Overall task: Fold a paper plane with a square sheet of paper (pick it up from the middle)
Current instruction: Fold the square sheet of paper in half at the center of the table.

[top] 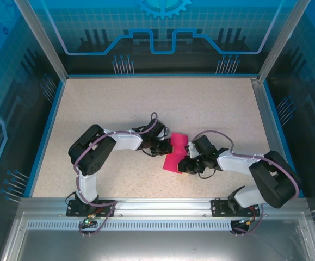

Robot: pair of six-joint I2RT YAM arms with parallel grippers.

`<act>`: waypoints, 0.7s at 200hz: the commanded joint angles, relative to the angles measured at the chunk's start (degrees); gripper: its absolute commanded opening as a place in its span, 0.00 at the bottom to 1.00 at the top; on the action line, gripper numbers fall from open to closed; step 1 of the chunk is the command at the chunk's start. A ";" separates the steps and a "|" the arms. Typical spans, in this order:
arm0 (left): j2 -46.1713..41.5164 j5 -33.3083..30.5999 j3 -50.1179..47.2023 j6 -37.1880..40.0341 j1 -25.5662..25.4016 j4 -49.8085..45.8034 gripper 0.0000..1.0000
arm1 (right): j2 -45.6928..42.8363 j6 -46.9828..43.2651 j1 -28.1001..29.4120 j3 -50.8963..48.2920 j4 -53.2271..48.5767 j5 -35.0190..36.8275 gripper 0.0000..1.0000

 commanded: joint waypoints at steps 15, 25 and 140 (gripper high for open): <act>2.96 -2.82 -2.01 0.28 -0.82 -3.67 0.00 | -3.18 -0.63 -3.43 4.79 -4.08 2.60 0.19; 2.98 -2.91 -2.02 0.28 -0.75 -3.84 0.00 | -3.47 -0.90 -4.80 5.10 -4.09 2.27 0.19; 3.09 -3.25 -1.66 2.91 -1.00 -6.36 0.00 | 7.04 -5.77 -11.36 8.49 2.26 -5.91 0.17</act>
